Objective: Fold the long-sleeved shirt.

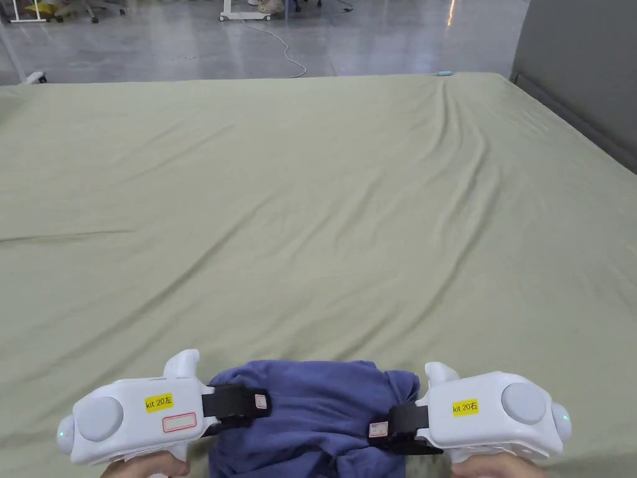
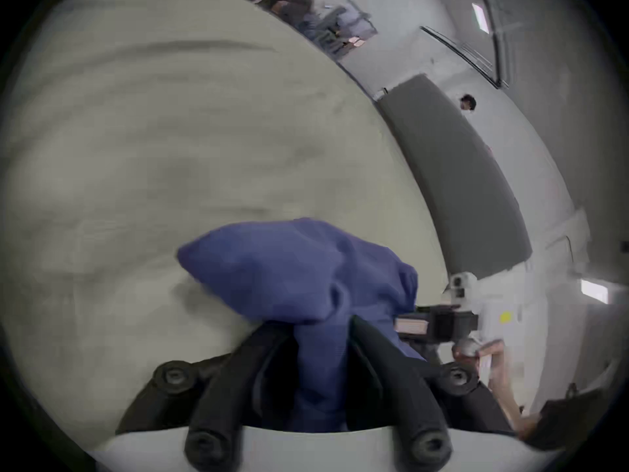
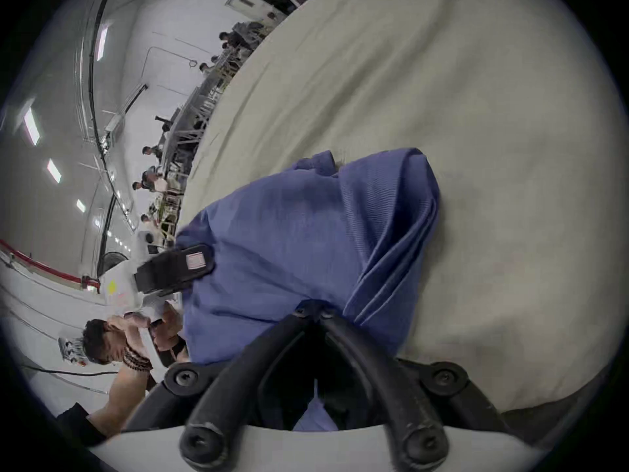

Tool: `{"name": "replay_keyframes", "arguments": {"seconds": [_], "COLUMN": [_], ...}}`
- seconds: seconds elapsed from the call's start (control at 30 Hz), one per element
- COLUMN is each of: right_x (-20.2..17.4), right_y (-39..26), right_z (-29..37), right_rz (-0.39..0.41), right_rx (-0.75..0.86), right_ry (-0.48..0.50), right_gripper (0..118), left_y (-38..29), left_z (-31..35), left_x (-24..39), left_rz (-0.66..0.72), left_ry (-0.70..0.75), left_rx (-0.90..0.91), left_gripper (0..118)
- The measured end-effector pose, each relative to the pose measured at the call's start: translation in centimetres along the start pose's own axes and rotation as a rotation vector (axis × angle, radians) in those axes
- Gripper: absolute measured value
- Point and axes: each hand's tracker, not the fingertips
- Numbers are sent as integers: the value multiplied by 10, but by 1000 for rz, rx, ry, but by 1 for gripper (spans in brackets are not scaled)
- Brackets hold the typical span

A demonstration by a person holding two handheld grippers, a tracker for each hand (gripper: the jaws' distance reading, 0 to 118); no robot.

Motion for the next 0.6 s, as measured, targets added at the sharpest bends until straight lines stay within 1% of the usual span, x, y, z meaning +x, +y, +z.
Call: {"name": "replay_keyframes", "arguments": {"seconds": [0.03,0.07,0.13,0.17,0.23,0.33,0.37,0.43,0.47,0.5,0.6], "right_x": [-3,-7,-19,-28,-49,-87,-102,-137,-159,-181,-244], "right_y": [1,2,4,6,8,18,22,30,33,35,38], "right_z": [0,1,2,3,7,8,6,-5,-14,-25,-73], "right_rz": [6,13,41,80,136,202,226,304,356,409,567], "right_rx": [-4,-9,-14,-5,52,130,157,200,223,240,300], "right_ry": [-5,-22,-72,-102,-128,-112,-106,-114,-129,-136,-134], "right_gripper": [0,0,0,0,0,0,0,0,0,0,0], "left_y": [2,1,6,9,9,20,24,35,37,44,60], "left_z": [2,7,14,19,28,52,65,97,116,136,196], "left_x": [5,11,15,16,16,5,-2,-22,-27,-40,-78], "left_rz": [-10,-61,-113,-124,-126,-138,-164,-145,-137,-132,-103], "left_ry": [16,45,41,55,55,70,111,138,167,171,293], "left_rx": [6,13,37,64,69,85,104,127,159,149,213], "left_gripper": [5,5,5,5,5,5,5,5,5,5,5]}}
